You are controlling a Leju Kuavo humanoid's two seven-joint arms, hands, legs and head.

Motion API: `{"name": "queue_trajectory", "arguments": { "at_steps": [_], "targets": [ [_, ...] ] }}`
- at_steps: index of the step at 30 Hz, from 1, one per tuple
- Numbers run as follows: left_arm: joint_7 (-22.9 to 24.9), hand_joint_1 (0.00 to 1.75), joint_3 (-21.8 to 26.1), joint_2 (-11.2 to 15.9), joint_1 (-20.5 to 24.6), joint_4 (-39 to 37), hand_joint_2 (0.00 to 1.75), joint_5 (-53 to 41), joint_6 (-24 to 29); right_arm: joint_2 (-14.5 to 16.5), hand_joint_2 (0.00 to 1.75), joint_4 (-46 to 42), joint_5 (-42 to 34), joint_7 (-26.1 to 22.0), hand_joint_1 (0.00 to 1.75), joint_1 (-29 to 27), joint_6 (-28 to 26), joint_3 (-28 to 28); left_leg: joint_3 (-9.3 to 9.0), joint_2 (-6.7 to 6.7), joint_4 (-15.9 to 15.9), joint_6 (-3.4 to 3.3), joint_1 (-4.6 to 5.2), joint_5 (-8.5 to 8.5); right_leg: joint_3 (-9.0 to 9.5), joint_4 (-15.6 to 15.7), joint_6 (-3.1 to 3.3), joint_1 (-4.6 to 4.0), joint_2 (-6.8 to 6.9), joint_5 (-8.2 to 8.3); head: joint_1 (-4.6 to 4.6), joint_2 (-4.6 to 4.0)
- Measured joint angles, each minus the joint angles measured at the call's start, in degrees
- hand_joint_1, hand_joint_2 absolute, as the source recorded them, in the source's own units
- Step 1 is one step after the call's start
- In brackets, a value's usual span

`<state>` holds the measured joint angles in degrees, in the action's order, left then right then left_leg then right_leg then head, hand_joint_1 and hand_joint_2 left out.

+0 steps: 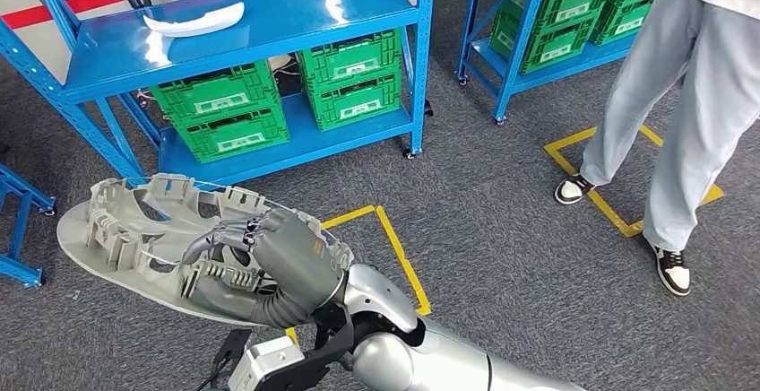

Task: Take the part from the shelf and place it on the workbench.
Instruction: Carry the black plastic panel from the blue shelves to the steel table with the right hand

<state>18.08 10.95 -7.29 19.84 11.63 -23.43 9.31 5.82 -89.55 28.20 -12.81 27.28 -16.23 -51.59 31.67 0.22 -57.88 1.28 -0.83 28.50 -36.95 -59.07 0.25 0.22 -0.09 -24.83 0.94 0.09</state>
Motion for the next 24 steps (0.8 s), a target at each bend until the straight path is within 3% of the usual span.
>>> {"name": "queue_trajectory", "arguments": {
  "at_steps": [5,10,12,15,16,17,18,20,22,24],
  "targets": [
    [-0.25,0.00,0.00,0.36,-0.01,0.00,1.75,0.00,-0.28,-0.12,1.75,0.00,1.89,-0.65,1.75,0.13,-0.72,-0.27,0.29,0.00,-0.21,-0.06,0.07,-0.17,-0.14,-0.02,0.12,0.15,0.07,0.33,-0.02,0.00],
    [-0.33,0.00,0.00,0.54,-0.01,-0.01,1.75,-0.01,-0.37,-0.19,1.75,-0.01,3.18,-0.82,1.75,0.56,-0.83,-0.87,0.43,-0.04,0.24,-0.55,0.03,-0.99,0.03,0.22,-0.67,0.19,0.24,0.85,-0.01,0.00],
    [-0.48,0.00,0.00,0.45,0.01,0.00,1.75,0.02,-0.46,-0.28,1.75,-0.02,3.61,-0.80,1.75,0.76,-0.78,-1.14,0.19,-0.21,1.23,-0.83,-0.41,-1.97,-0.75,-2.05,-1.20,0.11,0.22,-1.08,0.07,0.00],
    [-0.83,0.00,0.00,0.43,-0.16,0.01,1.75,0.15,-0.48,-0.52,1.75,-0.01,4.10,-0.70,1.75,0.83,-0.67,-1.53,0.87,-0.61,1.31,-1.01,-0.73,-2.72,-4.74,-12.25,-2.01,0.48,0.09,-7.00,0.17,0.00],
    [-0.90,0.00,0.00,0.43,-0.32,-0.01,1.75,0.20,-0.45,-0.61,1.75,-0.01,4.20,-0.66,1.75,0.81,-0.63,-1.68,1.24,-0.86,1.11,-0.92,-0.83,-2.84,-5.56,-14.60,-2.23,0.66,0.10,-7.87,0.17,0.00],
    [-0.96,0.00,0.00,0.43,-0.48,-0.01,1.75,0.27,-0.42,-0.67,1.75,-0.01,4.26,-0.60,1.75,0.80,-0.60,-1.81,1.61,-1.18,0.84,-0.75,-0.98,-2.93,-5.43,-15.02,-2.44,0.84,0.10,-7.73,0.17,0.00],
    [-1.00,0.00,0.00,0.42,-0.59,-0.01,1.75,0.33,-0.39,-0.71,1.75,-0.01,4.32,-0.52,1.75,0.81,-0.57,-1.93,1.99,-1.58,0.48,-0.53,-1.18,-2.98,-4.18,-13.19,-2.64,1.05,0.06,-6.65,0.17,0.00],
    [-1.03,0.00,0.00,0.38,-0.64,0.02,1.75,0.40,-0.36,-0.73,1.75,-0.02,4.53,-0.27,1.75,0.84,-0.51,-2.19,2.89,-2.51,-0.49,0.26,-1.58,-2.90,0.19,-5.80,-3.01,1.46,-0.95,-4.08,0.20,0.00],
    [-1.05,0.00,0.00,0.38,-0.64,0.07,1.75,0.40,-0.34,-0.74,1.75,-0.03,4.72,0.01,1.75,0.86,-0.45,-2.38,3.72,-3.30,-1.22,1.30,-1.67,-2.84,2.51,-1.30,-2.43,1.56,-1.88,-3.25,0.21,0.00],
    [-1.01,0.00,0.00,0.40,-0.72,0.06,1.75,0.38,-0.33,-0.76,1.75,-0.04,4.81,0.15,1.75,0.85,-0.38,-2.45,4.03,-3.80,-0.95,2.26,-1.75,-3.18,2.30,-1.13,-1.15,1.31,-1.55,-3.22,0.22,0.00]
  ]
}}
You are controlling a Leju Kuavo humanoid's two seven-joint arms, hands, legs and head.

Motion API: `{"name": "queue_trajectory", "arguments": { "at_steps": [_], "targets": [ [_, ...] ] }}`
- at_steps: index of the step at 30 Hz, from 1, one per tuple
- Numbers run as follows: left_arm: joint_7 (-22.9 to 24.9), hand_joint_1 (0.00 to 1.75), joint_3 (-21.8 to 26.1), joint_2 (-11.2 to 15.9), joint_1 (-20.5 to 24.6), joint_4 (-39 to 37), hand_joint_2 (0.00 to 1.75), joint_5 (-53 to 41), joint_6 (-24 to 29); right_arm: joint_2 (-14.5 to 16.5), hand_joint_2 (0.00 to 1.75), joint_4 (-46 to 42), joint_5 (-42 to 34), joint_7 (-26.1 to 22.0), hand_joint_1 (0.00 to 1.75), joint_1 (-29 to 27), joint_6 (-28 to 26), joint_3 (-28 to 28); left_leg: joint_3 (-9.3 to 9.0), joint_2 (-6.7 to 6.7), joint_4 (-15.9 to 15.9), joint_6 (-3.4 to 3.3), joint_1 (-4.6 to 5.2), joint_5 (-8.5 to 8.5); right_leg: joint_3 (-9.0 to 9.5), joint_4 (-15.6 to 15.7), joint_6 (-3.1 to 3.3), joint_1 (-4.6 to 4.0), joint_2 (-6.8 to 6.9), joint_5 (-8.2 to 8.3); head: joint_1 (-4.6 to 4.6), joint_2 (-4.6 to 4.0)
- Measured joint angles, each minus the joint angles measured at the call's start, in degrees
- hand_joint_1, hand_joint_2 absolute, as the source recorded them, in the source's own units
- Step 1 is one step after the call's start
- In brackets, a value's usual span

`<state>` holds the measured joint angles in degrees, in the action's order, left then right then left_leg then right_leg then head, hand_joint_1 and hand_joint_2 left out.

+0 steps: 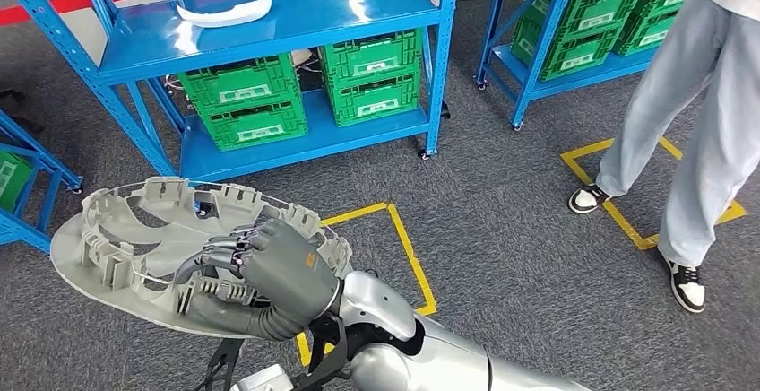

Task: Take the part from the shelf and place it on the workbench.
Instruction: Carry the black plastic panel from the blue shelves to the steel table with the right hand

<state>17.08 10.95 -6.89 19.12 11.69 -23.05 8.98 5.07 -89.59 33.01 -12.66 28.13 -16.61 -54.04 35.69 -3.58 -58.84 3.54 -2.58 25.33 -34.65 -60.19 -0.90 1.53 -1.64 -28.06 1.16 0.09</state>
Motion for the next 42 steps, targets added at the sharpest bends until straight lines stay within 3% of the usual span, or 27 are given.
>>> {"name": "queue_trajectory", "arguments": {
  "at_steps": [2,3,6,8,9,11,13,14,16,18,20,22,23,24,26,28,29,31,32,34,36,38,39,40,42],
  "targets": [
    [0.08,0.00,0.01,0.04,-0.06,-0.03,1.75,-0.01,0.01,0.05,1.75,0.00,0.07,0.04,1.75,0.02,0.11,-0.07,0.38,0.48,-0.30,0.55,-0.14,0.17,-0.05,0.22,1.07,-0.05,0.78,0.42,-0.09,0.00],
    [0.10,0.00,0.02,0.07,-0.05,-0.03,1.75,-0.01,0.01,0.09,1.75,0.00,0.15,0.05,1.75,0.05,0.18,-0.11,1.14,1.20,-1.84,0.63,-0.08,1.19,-0.08,0.38,1.53,-0.03,1.24,0.63,-0.22,0.00],
    [0.14,0.00,0.02,0.08,-0.04,-0.03,1.75,-0.01,0.01,0.14,1.75,-0.01,0.48,0.07,1.75,0.09,0.42,-0.18,5.65,3.03,-12.32,0.50,0.24,6.84,-0.38,0.48,2.27,-0.43,2.60,0.86,-0.56,0.00],
    [0.17,0.00,0.02,0.17,-0.16,-0.07,1.75,-0.01,0.01,0.14,1.75,0.01,0.54,0.12,1.75,0.07,0.70,-0.23,6.96,3.18,-16.24,0.27,0.43,7.99,-0.60,0.47,2.45,-0.80,3.53,0.97,-0.58,0.00],
    [0.18,0.00,0.02,0.25,-0.19,-0.09,1.75,-0.01,0.01,0.14,1.75,0.01,0.54,0.13,1.75,0.08,0.82,-0.26,5.95,3.35,-14.95,0.02,0.57,7.05,-0.64,0.46,2.48,-0.94,3.99,1.01,-0.59,0.00],
    [0.19,0.00,0.02,0.38,-0.11,-0.08,1.75,0.00,0.01,0.16,1.75,0.00,0.55,0.14,1.75,0.12,0.94,-0.31,1.54,4.87,-7.54,-0.70,1.07,4.17,-0.60,0.42,2.39,-1.16,4.91,1.05,-0.60,0.00],
    [0.13,0.00,0.02,0.39,0.07,-0.02,1.75,0.01,0.01,0.21,1.75,-0.01,0.56,0.13,1.75,0.19,1.04,-0.33,-1.63,6.39,-1.70,-1.59,1.73,2.67,-0.61,0.34,1.92,-1.46,5.75,1.11,-0.58,0.00],
    [0.10,0.00,0.02,0.37,0.10,0.00,1.75,0.01,0.01,0.25,1.75,-0.01,0.56,0.12,1.75,0.22,1.09,-0.33,-1.97,6.57,-0.72,-1.97,1.98,2.60,-0.63,0.35,1.59,-1.58,6.17,1.19,-0.56,0.00],
    [0.10,0.00,0.02,0.37,-0.02,0.00,1.75,0.01,0.01,0.33,1.75,-0.03,0.56,0.13,1.75,0.29,1.26,-0.34,-1.67,5.46,-0.62,-2.65,2.04,2.16,-0.63,0.49,0.90,-1.62,6.86,1.33,-0.56,0.00],
    [0.17,0.00,0.03,0.42,-0.08,0.00,1.75,0.01,0.01,0.41,1.75,-0.19,0.56,0.20,1.75,0.42,1.50,-0.35,-1.48,4.49,-0.38,-3.39,1.77,1.63,-1.19,-0.94,0.25,-1.43,5.50,0.16,-0.52,0.00],
    [0.20,0.00,0.03,0.33,0.02,0.01,1.75,0.01,-0.01,0.43,1.75,-0.37,0.56,0.24,1.75,0.50,1.67,-0.36,-1.17,3.50,-0.26,-3.98,1.61,1.23,-3.81,-6.88,-0.18,-1.24,2.99,-3.31,-0.46,0.00],
    [0.19,0.00,0.04,0.22,-0.04,-0.01,1.75,-0.01,-0.04,0.39,1.75,-0.42,0.57,0.26,1.75,0.46,1.73,-0.36,-0.79,2.40,-0.31,-4.21,1.65,1.01,-7.18,-14.11,-0.29,-1.24,2.00,-6.32,-0.43,0.00],
    [-0.08,0.00,0.03,0.22,-0.24,-0.01,1.75,-0.19,-0.31,0.38,1.75,-0.42,0.82,0.48,1.75,0.42,1.67,-0.37,-0.67,1.78,-0.34,-4.20,1.67,0.93,-7.80,-15.47,-0.26,-1.24,1.87,-6.36,-0.43,0.00],
    [-1.02,0.00,-0.02,0.25,-0.70,0.08,1.75,-0.61,-0.87,0.36,1.75,-0.42,1.48,0.98,1.75,0.31,1.35,-0.35,-0.61,1.14,-0.38,-4.14,1.67,0.86,-7.31,-14.69,-0.16,-1.23,1.79,-5.41,-0.43,0.00],
    [-5.96,0.00,-0.69,0.36,-2.97,0.54,1.75,-1.71,-2.11,0.26,1.75,-0.49,3.53,2.16,1.75,-0.16,0.13,-0.06,-0.64,-0.09,-0.43,-3.93,1.62,0.76,-3.33,-7.22,0.33,-1.21,0.44,-1.86,-0.43,0.00],
    [-11.52,0.00,-1.59,0.60,-6.24,0.97,1.75,-2.09,-2.20,0.00,1.75,-0.89,4.90,2.70,1.75,-0.71,-0.27,0.51,-0.51,-0.93,-0.48,-3.38,1.64,0.73,0.13,-0.55,0.79,-1.30,-1.60,0.06,-0.43,0.00],
    [-12.97,0.00,-1.90,0.80,-7.87,1.03,1.75,-1.97,-1.95,-0.12,1.75,-1.27,5.12,2.78,1.75,-0.86,0.21,0.77,-0.41,-1.21,-0.45,-2.97,1.57,0.70,0.73,0.75,1.01,-1.45,-2.24,0.14,-0.41,0.00],
    [-13.60,0.00,-2.25,1.42,-10.62,0.93,1.75,-1.72,-1.70,-0.20,1.75,-2.10,5.42,2.97,1.75,-0.99,1.39,1.08,-0.27,-1.94,-0.16,-2.08,1.37,0.51,0.86,1.15,1.48,-1.62,-1.52,0.30,-0.34,0.00],
    [-13.64,0.00,-2.35,1.77,-11.65,0.86,1.75,-1.61,-1.70,-0.16,1.75,-2.45,5.52,3.06,1.75,-1.00,1.91,1.13,-0.16,-1.77,-0.22,-1.74,1.34,0.54,1.04,1.47,1.83,-1.56,-0.93,0.47,-0.34,0.00],
    [-13.60,0.00,-2.40,2.47,-12.68,0.74,1.75,-1.36,-1.70,0.02,1.75,-2.92,5.64,3.13,1.75,-1.03,2.67,1.17,1.06,0.05,-2.62,-1.23,1.46,2.13,1.43,2.11,2.50,-1.23,0.55,0.77,-0.66,0.00],
    [-13.40,0.00,-2.41,3.05,-13.11,0.62,1.75,-1.06,-1.70,0.16,1.75,-3.12,5.80,3.01,1.75,-1.16,3.34,1.19,4.21,2.39,-9.39,-0.79,1.48,5.72,1.47,2.21,2.86,-1.22,2.06,0.75,-1.00,0.00],
    [-13.19,0.00,-2.41,3.58,-13.56,0.51,1.75,-0.85,-1.70,0.25,1.75,-3.19,5.90,2.83,1.75,-1.28,3.84,1.21,6.72,3.13,-15.09,-0.39,1.33,7.69,1.38,2.18,2.91,-1.24,3.50,0.70,-1.04,0.00],
    [-13.09,0.00,-2.41,3.80,-13.82,0.46,1.75,-0.80,-1.69,0.31,1.75,-3.20,5.89,2.80,1.75,-1.30,4.00,1.21,6.49,3.33,-15.03,-0.27,1.25,7.13,1.37,2.16,2.87,-1.22,4.11,0.67,-1.05,0.00],
    [-12.97,0.00,-2.41,4.04,-14.06,0.41,1.75,-0.74,-1.67,0.38,1.75,-3.21,5.88,2.78,1.75,-1.31,4.13,1.21,5.04,3.66,-12.63,-0.20,1.16,5.67,1.40,2.11,2.78,-1.18,4.69,0.62,-1.04,0.00],
    [-12.71,0.00,-2.41,4.34,-14.26,0.33,1.75,-0.54,-1.52,0.62,1.75,-3.27,5.86,2.56,1.75,-1.34,4.51,1.21,0.55,5.43,-4.68,-0.29,1.22,2.68,1.43,1.84,2.33,-1.28,5.69,0.38,-1.09,0.00]
  ]
}}
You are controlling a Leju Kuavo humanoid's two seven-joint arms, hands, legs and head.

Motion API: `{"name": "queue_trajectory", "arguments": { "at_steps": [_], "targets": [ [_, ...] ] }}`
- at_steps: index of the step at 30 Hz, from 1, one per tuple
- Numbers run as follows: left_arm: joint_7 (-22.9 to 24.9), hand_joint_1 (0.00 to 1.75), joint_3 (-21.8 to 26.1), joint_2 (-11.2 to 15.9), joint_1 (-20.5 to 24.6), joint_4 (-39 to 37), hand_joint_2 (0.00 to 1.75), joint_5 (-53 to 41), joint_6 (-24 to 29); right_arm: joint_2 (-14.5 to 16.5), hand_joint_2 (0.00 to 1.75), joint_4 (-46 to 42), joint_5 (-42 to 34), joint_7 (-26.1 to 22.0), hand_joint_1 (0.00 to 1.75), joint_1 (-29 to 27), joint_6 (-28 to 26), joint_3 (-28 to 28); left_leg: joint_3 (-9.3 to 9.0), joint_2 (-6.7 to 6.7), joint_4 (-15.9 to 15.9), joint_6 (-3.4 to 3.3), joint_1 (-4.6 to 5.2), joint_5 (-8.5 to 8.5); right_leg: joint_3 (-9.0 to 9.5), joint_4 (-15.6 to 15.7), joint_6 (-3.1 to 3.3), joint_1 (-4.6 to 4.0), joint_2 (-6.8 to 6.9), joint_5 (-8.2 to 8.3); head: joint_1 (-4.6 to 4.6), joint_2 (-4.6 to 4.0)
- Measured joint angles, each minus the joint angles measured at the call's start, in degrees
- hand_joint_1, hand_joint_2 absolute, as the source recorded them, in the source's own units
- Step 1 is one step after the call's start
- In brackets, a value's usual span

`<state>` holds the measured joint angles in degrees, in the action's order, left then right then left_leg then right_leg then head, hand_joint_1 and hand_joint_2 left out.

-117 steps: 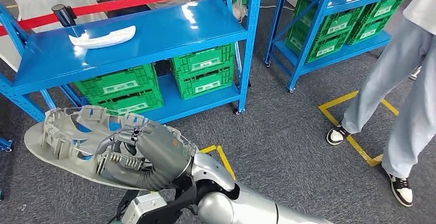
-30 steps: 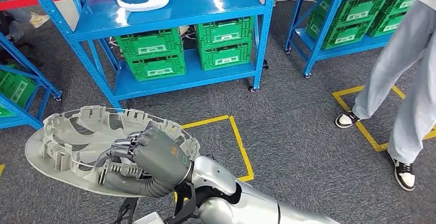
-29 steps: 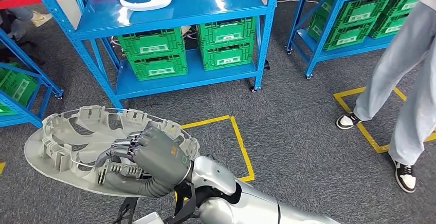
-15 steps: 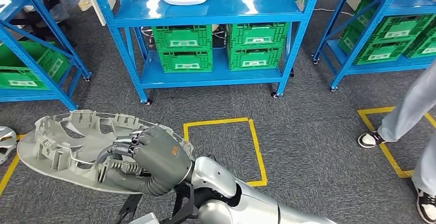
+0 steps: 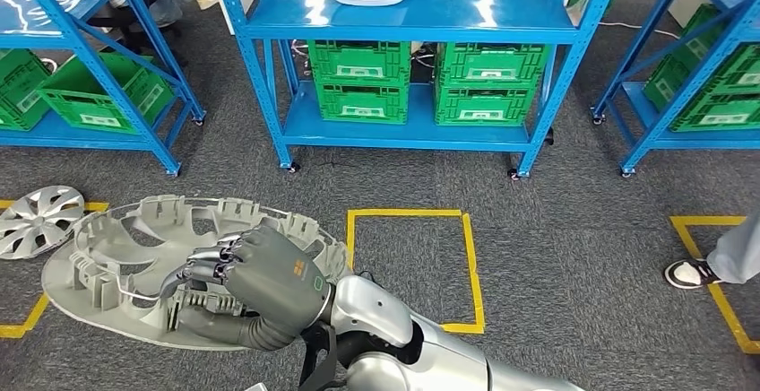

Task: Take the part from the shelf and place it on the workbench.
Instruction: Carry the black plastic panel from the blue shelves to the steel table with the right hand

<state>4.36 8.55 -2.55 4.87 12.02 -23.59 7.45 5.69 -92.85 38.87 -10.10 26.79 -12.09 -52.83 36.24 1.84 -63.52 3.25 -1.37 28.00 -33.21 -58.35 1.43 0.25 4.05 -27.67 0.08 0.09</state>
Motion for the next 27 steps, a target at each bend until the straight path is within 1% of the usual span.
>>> {"name": "queue_trajectory", "arguments": {
  "at_steps": [1,2,3,4,5,6,7,8,9,10,11,12,13,14,15,16,17,18,19,20,21,22,23,24,25,26,27],
  "targets": [
    [0.13,0.00,0.00,0.07,0.00,-0.02,1.75,0.12,0.13,0.15,1.75,-0.07,-0.01,-0.21,1.75,-0.01,0.22,0.00,-1.59,0.66,2.94,-0.37,0.11,-0.80,0.00,-0.16,-0.34,-0.13,0.41,-0.12,0.03,0.00],
    [0.25,0.00,0.00,0.10,0.00,-0.05,1.75,0.25,0.27,0.31,1.75,-0.17,-0.02,-0.42,1.75,-0.02,0.41,0.01,-2.33,1.04,4.46,-0.79,0.23,-1.01,-0.01,-0.27,-0.69,-0.31,0.75,-0.21,0.06,0.00],
    [0.35,0.00,0.00,0.12,-0.07,-0.10,1.75,0.36,0.40,0.44,1.75,-0.26,-0.04,-0.57,1.75,-0.02,0.53,0.01,-2.27,0.79,4.61,-1.31,0.36,-0.86,0.00,-0.29,-1.03,-0.45,1.09,-0.25,0.09,0.00],
    [0.45,0.00,0.00,0.19,-0.20,-0.16,1.75,0.47,0.51,0.54,1.75,-0.33,-0.07,-0.66,1.75,-0.01,0.61,0.02,-2.15,0.21,4.61,-1.79,0.36,-0.99,0.08,-0.28,-1.36,-0.43,1.46,-0.27,0.15,0.00],
    [0.56,0.00,0.01,0.22,-0.38,-0.23,1.75,0.58,0.63,0.64,1.75,-0.37,-0.11,-0.69,1.75,0.00,0.65,0.03,-2.09,-0.25,4.65,-2.16,0.31,-1.09,0.12,-0.45,-1.76,-0.31,1.30,-0.43,0.15,0.00],
    [0.71,0.00,0.02,0.26,-0.52,-0.28,1.75,0.67,0.77,0.74,1.75,-0.40,-0.18,-0.74,1.75,0.01,0.69,0.04,-2.06,-0.73,4.71,-2.56,0.25,-1.22,-0.09,-1.20,-2.13,-0.16,0.50,-1.06,0.16,0.00],
    [0.87,0.00,0.05,0.31,-0.59,-0.31,1.75,0.74,0.92,0.81,1.75,-0.43,-0.26,-0.80,1.75,0.01,0.73,0.08,-2.02,-1.20,4.80,-2.96,0.18,-1.41,-0.84,-3.04,-2.45,-0.03,-0.71,-2.33,0.21,0.00],
    [1.04,0.00,0.08,0.34,-0.61,-0.33,1.75,0.79,1.05,0.83,1.75,-0.46,-0.34,-0.87,1.75,0.00,0.76,0.13,-1.93,-1.69,4.85,-3.27,0.12,-1.56,-2.20,-6.09,-2.66,0.07,-2.13,-4.10,0.28,0.00],
    [1.22,0.00,0.11,0.37,-0.58,-0.34,1.75,0.83,1.14,0.82,1.75,-0.48,-0.41,-0.98,1.75,-0.03,0.79,0.17,-1.75,-2.22,4.83,-3.50,0.16,-1.67,-4.05,-9.97,-2.69,0.06,-3.11,-6.10,0.32,0.00],
    [1.38,0.00,0.13,0.39,-0.57,-0.35,1.75,0.86,1.20,0.79,1.75,-0.48,-0.46,-1.06,1.75,-0.09,0.80,0.21,-1.57,-2.80,4.80,-3.64,0.22,-1.75,-5.96,-13.87,-2.67,0.04,-3.54,-7.70,0.34,0.00],
    [1.52,0.00,0.14,0.40,-0.62,-0.37,1.75,0.87,1.22,0.76,1.75,-0.48,-0.54,-1.15,1.75,-0.15,0.83,0.22,-1.42,-3.47,4.74,-3.69,0.28,-1.80,-7.25,-16.43,-2.57,0.02,-3.71,-8.36,0.34,0.00],
    [1.66,0.00,0.15,0.40,-0.70,-0.39,1.75,0.88,1.24,0.74,1.75,-0.48,-0.63,-1.25,1.75,-0.20,0.86,0.22,-1.33,-4.15,4.67,-3.69,0.33,-1.84,-7.54,-16.95,-2.40,-0.01,-3.82,-7.94,0.35,0.00],
    [1.75,0.00,0.16,0.41,-0.77,-0.43,1.75,0.89,1.26,0.74,1.75,-0.48,-0.75,-1.35,1.75,-0.24,0.89,0.22,-1.29,-4.87,4.59,-3.65,0.36,-1.88,-6.63,-15.10,-2.15,-0.02,-4.02,-6.49,0.35,0.00],
    [1.82,0.00,0.16,0.42,-0.82,-0.47,1.75,0.91,1.31,0.74,1.75,-0.48,-0.91,-1.45,1.75,-0.24,0.92,0.22,-1.29,-5.59,4.52,-3.57,0.38,-1.93,-4.72,-11.36,-1.80,-0.05,-4.59,-4.43,0.36,0.00],
    [1.89,0.00,0.17,0.39,-0.83,-0.50,1.75,0.97,1.36,0.74,1.75,-0.48,-1.03,-1.56,1.75,-0.23,0.94,0.22,-1.25,-6.20,4.47,-3.43,0.37,-2.00,-2.61,-7.12,-1.41,-0.08,-5.68,-2.80,0.34,0.00],
    [1.92,0.00,0.18,0.40,-0.83,-0.51,1.75,1.05,1.41,0.74,1.75,-0.48,-1.15,-1.67,1.75,-0.21,0.96,0.22,-1.17,-6.81,4.42,-3.19,0.41,-2.06,-0.91,-3.63,-1.12,-0.14,-6.57,-1.62,0.35,0.00],
    [1.93,0.00,0.19,0.40,-0.86,-0.54,1.75,1.14,1.44,0.74,1.75,-0.48,-1.28,-1.77,1.75,-0.19,0.97,0.22,-1.03,-7.30,4.42,-2.87,0.37,-2.15,0.08,-1.50,-0.92,-0.26,-7.21,-1.11,0.37,0.00],
    [1.91,0.00,0.19,0.41,-0.94,-0.57,1.75,1.22,1.46,0.74,1.75,-0.48,-1.41,-1.92,1.75,-0.18,0.97,0.22,-0.88,-7.72,4.52,-2.46,0.31,-2.28,0.38,-0.69,-0.77,-0.39,-7.40,-1.10,0.42,0.00],
    [1.85,0.00,0.20,0.46,-1.08,-0.63,1.75,1.28,1.48,0.74,1.75,-0.48,-1.56,-2.09,1.75,-0.17,0.97,0.22,-0.75,-8.16,4.70,-2.01,0.27,-2.42,0.40,-0.52,-0.61,-0.51,-6.90,-0.93,0.49,0.00],
    [1.76,0.00,0.21,0.59,-1.24,-0.68,1.75,1.32,1.47,0.78,1.75,-0.48,-1.70,-2.27,1.75,-0.16,0.98,0.22,-0.65,-8.43,4.84,-1.63,0.17,-2.54,0.48,-0.25,-0.33,-0.40,-6.35,-0.69,0.54,0.00],
    [1.65,0.00,0.22,0.64,-1.39,-0.74,1.75,1.36,1.46,0.84,1.75,-0.48,-1.83,-2.43,1.75,-0.15,0.98,0.21,-0.43,-7.97,4.54,-1.33,0.22,-2.32,0.64,0.11,0.01,-0.25,-5.82,-0.44,0.45,0.00],
    [1.55,0.00,0.24,0.71,-1.50,-0.78,1.75,1.39,1.45,0.91,1.75,-0.48,-1.99,-2.57,1.75,-0.12,0.98,0.20,0.13,-6.99,3.47,-1.09,0.28,-1.60,0.80,0.47,0.34,-0.05,-5.23,-0.20,0.22,0.00],
    [1.45,0.00,0.24,0.79,-1.55,-0.80,1.75,1.40,1.45,0.98,1.75,-0.47,-2.13,-2.66,1.75,-0.11,0.96,0.19,1.25,-5.55,1.07,-0.88,0.32,-0.18,0.92,0.74,0.57,0.09,-4.57,-0.05,0.00,0.00],
    [1.32,0.00,0.24,0.76,-1.57,-0.83,1.75,1.40,1.45,0.99,1.75,-0.44,-2.25,-2.74,1.75,-0.14,0.92,0.19,2.88,-3.99,-2.42,-0.64,0.36,1.73,0.95,0.80,0.74,0.05,-3.94,-0.05,-0.24,0.00],
    [1.21,0.00,0.24,0.82,-1.59,-0.85,1.75,1.40,1.45,0.98,1.75,-0.39,-2.37,-2.82,1.75,-0.18,0.86,0.19,4.77,-3.03,-6.41,-0.37,0.30,3.59,0.92,0.80,0.83,0.02,-3.23,-0.08,-0.34,0.00],
    [1.10,0.00,0.25,0.88,-1.67,-0.87,1.75,1.41,1.45,0.96,1.75,-0.32,-2.44,-2.90,1.75,-0.27,0.79,0.19,6.29,-2.47,-9.75,-0.11,0.20,4.86,0.90,0.80,0.86,0.00,-2.51,-0.11,-0.34,0.00],
    [1.02,0.00,0.25,0.97,-1.79,-0.90,1.75,1.43,1.44,0.91,1.75,-0.26,-2.56,-3.04,1.75,-0.37,0.69,0.18,6.86,-2.21,-11.19,0.08,0.09,5.04,0.89,0.78,0.83,0.02,-1.84,-0.16,-0.35,0.00]
  ]
}}
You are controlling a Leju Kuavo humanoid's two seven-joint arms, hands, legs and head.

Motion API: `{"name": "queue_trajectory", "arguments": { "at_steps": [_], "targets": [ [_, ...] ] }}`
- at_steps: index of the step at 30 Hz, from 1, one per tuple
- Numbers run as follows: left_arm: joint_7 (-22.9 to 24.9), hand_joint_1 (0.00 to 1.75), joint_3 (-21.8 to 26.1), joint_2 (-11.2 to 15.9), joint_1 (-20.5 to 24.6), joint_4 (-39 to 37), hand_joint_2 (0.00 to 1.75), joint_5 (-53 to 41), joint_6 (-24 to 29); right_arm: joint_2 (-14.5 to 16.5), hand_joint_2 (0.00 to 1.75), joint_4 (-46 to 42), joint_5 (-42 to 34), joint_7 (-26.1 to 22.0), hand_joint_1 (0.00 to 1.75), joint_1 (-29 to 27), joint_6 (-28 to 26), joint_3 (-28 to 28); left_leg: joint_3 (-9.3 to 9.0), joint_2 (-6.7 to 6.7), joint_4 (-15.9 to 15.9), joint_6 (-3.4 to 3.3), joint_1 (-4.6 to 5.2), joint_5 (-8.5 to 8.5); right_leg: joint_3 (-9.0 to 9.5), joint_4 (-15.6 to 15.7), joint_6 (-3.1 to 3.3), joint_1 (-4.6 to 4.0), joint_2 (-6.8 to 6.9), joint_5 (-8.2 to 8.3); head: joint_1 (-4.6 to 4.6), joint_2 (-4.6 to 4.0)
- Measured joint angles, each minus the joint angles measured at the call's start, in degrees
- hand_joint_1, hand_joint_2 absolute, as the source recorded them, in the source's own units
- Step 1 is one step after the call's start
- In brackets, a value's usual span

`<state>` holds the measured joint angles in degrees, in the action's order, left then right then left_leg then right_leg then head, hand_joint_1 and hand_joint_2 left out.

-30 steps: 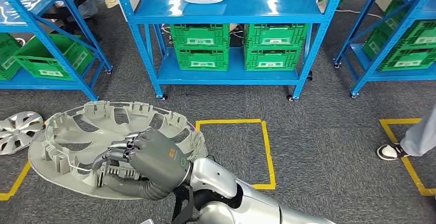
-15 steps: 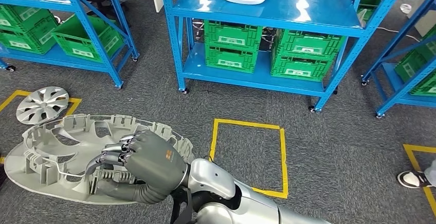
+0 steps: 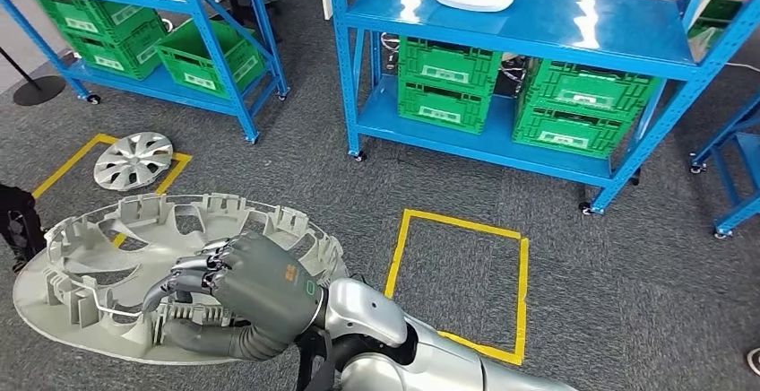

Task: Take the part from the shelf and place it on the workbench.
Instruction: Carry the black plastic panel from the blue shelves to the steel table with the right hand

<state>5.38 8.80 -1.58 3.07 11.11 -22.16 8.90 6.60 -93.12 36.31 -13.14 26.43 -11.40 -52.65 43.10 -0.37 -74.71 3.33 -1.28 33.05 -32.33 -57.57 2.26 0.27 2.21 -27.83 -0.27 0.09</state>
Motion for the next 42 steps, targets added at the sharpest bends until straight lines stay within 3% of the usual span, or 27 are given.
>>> {"name": "queue_trajectory", "arguments": {
  "at_steps": [1,4,6,8,9,11,13,14,15,16,17,18,20,22,24,26,28,30,31,32,34,36,39,41,42],
  "targets": [
    [-0.05,0.00,0.02,0.09,-0.15,-0.03,1.75,0.03,0.00,-0.03,1.75,0.04,-0.12,-0.20,1.75,-0.07,-0.11,-0.01,-0.60,0.23,0.83,0.16,-0.13,-0.88,0.01,-0.04,-0.09,0.05,0.59,-0.06,0.00,0.00],
    [-0.38,0.00,0.13,0.37,-0.26,-0.11,1.75,0.12,-0.15,-0.12,1.75,0.09,-0.42,-0.84,1.75,-0.13,-0.57,-0.01,-6.87,2.75,12.05,0.19,-0.28,-5.44,0.09,-0.54,-0.88,-0.02,2.03,-0.58,-0.05,0.00],
    [-0.58,0.00,0.22,0.39,-0.13,-0.14,1.75,0.12,-0.36,-0.18,1.75,0.16,-0.57,-1.13,1.75,-0.12,-0.80,-0.01,-8.80,3.69,15.78,-0.72,-0.10,-6.24,0.14,-0.86,-1.64,-0.37,2.78,-0.95,0.04,0.00],
    [-0.66,0.00,0.27,0.41,-0.16,-0.22,1.75,0.08,-0.49,-0.23,1.75,0.32,-0.66,-1.35,1.75,-0.11,-0.90,-0.01,-8.54,2.54,15.65,-1.82,0.05,-6.25,0.28,-0.85,-2.28,-0.42,3.57,-1.10,0.18,0.00],
    [-0.70,0.00,0.28,0.41,-0.22,-0.26,1.75,0.04,-0.52,-0.24,1.75,0.37,-0.68,-1.42,1.75,-0.10,-0.94,-0.01,-8.46,2.03,15.65,-2.23,0.01,-6.31,0.30,-1.13,-2.64,-0.27,3.34,-1.40,0.20,0.00],
    [-0.76,0.00,0.30,0.41,-0.19,-0.28,1.75,-0.02,-0.56,-0.31,1.75,0.40,-0.75,-1.49,1.75,-0.06,-1.11,-0.01,-8.40,0.96,15.74,-2.99,-0.12,-6.53,-0.96,-4.35,-3.22,0.06,1.22,-3.60,0.31,0.00],
    [-0.79,0.00,0.31,0.44,-0.06,-0.28,1.75,-0.04,-0.57,-0.51,1.75,0.50,-0.90,-1.49,1.75,-0.06,-1.32,-0.01,-8.25,-0.16,15.75,-3.43,-0.06,-6.64,-4.49,-11.81,-3.39,0.17,-1.20,-7.34,0.45,0.00],
    [-0.79,0.00,0.32,0.44,-0.01,-0.29,1.75,-0.05,-0.57,-0.65,1.75,0.58,-0.98,-1.47,1.75,-0.08,-1.38,-0.01,-8.19,-0.77,15.74,-3.53,0.04,-6.66,-6.35,-15.42,-3.35,0.13,-1.62,-8.65,0.48,0.00],
    [-0.78,0.00,0.32,0.44,-0.01,-0.29,1.75,-0.06,-0.58,-0.75,1.75,0.70,-1.07,-1.46,1.75,-0.09,-1.40,-0.01,-8.16,-1.45,15.72,-3.58,0.16,-6.68,-7.53,-17.48,-3.21,0.07,-1.81,-8.92,0.49,0.00],
    [-0.78,0.00,0.32,0.44,-0.03,-0.30,1.75,-0.07,-0.60,-0.83,1.75,0.79,-1.16,-1.45,1.75,-0.10,-1.41,-0.01,-8.16,-2.14,15.68,-3.59,0.25,-6.69,-7.62,-17.23,-2.97,-0.02,-1.93,-7.99,0.50,0.00],
    [-0.77,0.00,0.32,0.44,-0.04,-0.30,1.75,-0.10,-0.62,-0.87,1.75,0.86,-1.25,-1.44,1.75,-0.10,-1.43,-0.01,-8.19,-2.84,15.64,-3.58,0.32,-6.70,-6.58,-14.71,-2.62,-0.13,-2.20,-6.11,0.50,0.00],
    [-0.75,0.00,0.32,0.44,-0.03,-0.29,1.75,-0.13,-0.66,-0.89,1.75,0.90,-1.31,-1.44,1.75,-0.09,-1.47,-0.01,-8.22,-3.53,15.61,-3.55,0.35,-6.72,-4.67,-10.54,-2.16,-0.26,-2.90,-3.76,0.51,0.00],
    [-0.67,0.00,0.32,0.37,0.05,-0.28,1.75,-0.21,-0.69,-0.91,1.75,0.90,-1.40,-1.45,1.75,-0.03,-1.64,-0.02,-8.12,-4.65,15.58,-3.18,0.32,-6.85,-1.45,-3.50,-1.39,-0.50,-4.85,-0.99,0.49,0.00],
    [-0.56,0.00,0.32,0.36,0.06,-0.28,1.75,-0.27,-0.74,-0.92,1.75,0.90,-1.51,-1.45,1.75,0.10,-1.86,-0.03,-7.85,-5.46,15.74,-2.42,0.07,-7.09,-0.67,-1.41,-0.99,-0.89,-5.51,-0.65,0.57,0.00],
    [-0.48,0.00,0.32,0.46,0.02,-0.30,1.75,-0.32,-0.78,-0.90,1.75,0.91,-1.61,-1.44,1.75,0.23,-1.99,-0.07,-7.68,-5.89,15.95,-1.67,-0.02,-7.27,-0.48,-0.81,-0.56,-0.88,-4.47,-0.22,0.71,0.00],
    [-0.38,0.00,0.32,0.51,0.13,-0.30,1.75,-0.45,-0.76,-0.86,1.75,0.95,-1.68,-1.42,1.75,0.35,-2.16,-0.14,-6.67,-4.03,14.02,-1.26,0.26,-6.00,-0.05,-0.05,0.04,-0.50,-3.27,0.21,0.37,0.00],
    [-0.26,0.00,0.32,0.59,0.38,-0.28,1.75,-0.63,-0.74,-0.89,1.75,1.10,-1.72,-1.40,1.75,0.44,-2.39,-0.20,-3.63,-1.25,7.73,-0.92,0.32,-2.68,0.11,0.18,0.44,-0.47,-1.96,0.30,-0.02,0.00],
    [-0.11,0.00,0.32,0.73,0.51,-0.28,1.75,-0.72,-0.76,-0.92,1.75,1.34,-1.79,-1.34,1.75,0.46,-2.51,-0.23,-0.72,-0.19,1.57,-0.50,0.15,-0.44,0.04,0.06,0.53,-0.53,-0.61,0.20,-0.07,0.00],
    [-0.06,0.00,0.32,0.78,0.48,-0.28,1.75,-0.74,-0.79,-0.93,1.75,1.44,-1.83,-1.31,1.75,0.46,-2.52,-0.24,-0.56,0.01,1.03,-0.34,0.06,-0.75,0.01,0.00,0.50,-0.51,-0.01,0.14,-0.07,0.00],
    [-0.02,0.00,0.32,0.87,0.44,-0.29,1.75,-0.79,-0.86,-0.93,1.75,1.50,-1.85,-1.28,1.75,0.46,-2.54,-0.25,-1.60,0.26,2.82,-0.20,-0.04,-2.04,0.00,-0.09,0.41,-0.47,0.52,0.05,-0.07,0.00],
    [0.00,0.00,0.32,1.03,0.51,-0.28,1.75,-0.89,-1.00,-0.94,1.75,1.54,-1.86,-1.28,1.75,0.52,-2.62,-0.25,-5.83,1.82,10.42,-0.12,-0.08,-5.21,0.00,-0.46,-0.07,-0.47,1.47,-0.27,-0.10,0.00],
    [0.00,0.00,0.32,1.09,0.77,-0.27,1.75,-1.02,-1.09,-0.94,1.75,1.54,-1.88,-1.29,1.75,0.60,-2.72,-0.26,-8.41,2.92,15.33,-0.81,0.07,-6.58,-0.06,-0.94,-0.76,-0.71,2.26,-0.66,0.01,0.00],
    [0.03,0.00,0.32,1.13,0.83,-0.28,1.75,-1.13,-1.14,-0.94,1.75,1.54,-1.93,-1.29,1.75,0.68,-2.87,-0.29,-8.22,1.76,15.68,-2.21,0.19,-6.68,-0.01,-1.12,-1.76,-0.78,3.12,-0.94,0.13,0.00],
    [0.08,0.00,0.32,1.14,0.81,-0.29,1.75,-1.14,-1.12,-0.96,1.75,1.54,-1.95,-1.31,1.75,0.80,-3.05,-0.30,-8.14,0.81,15.80,-2.94,0.06,-6.94,-0.69,-3.13,-2.47,-0.47,1.52,-2.51,0.16,0.00],
    [0.10,0.00,0.32,1.15,0.85,-0.28,1.75,-1.14,-1.09,-1.00,1.75,1.57,-1.96,-1.32,1.75,0.86,-3.16,-0.30,-8.08,0.37,15.86,-3.25,-0.01,-7.08,-1.81,-5.72,-2.75,-0.32,0.22,-4.09,0.22,0.00]
  ]
}}
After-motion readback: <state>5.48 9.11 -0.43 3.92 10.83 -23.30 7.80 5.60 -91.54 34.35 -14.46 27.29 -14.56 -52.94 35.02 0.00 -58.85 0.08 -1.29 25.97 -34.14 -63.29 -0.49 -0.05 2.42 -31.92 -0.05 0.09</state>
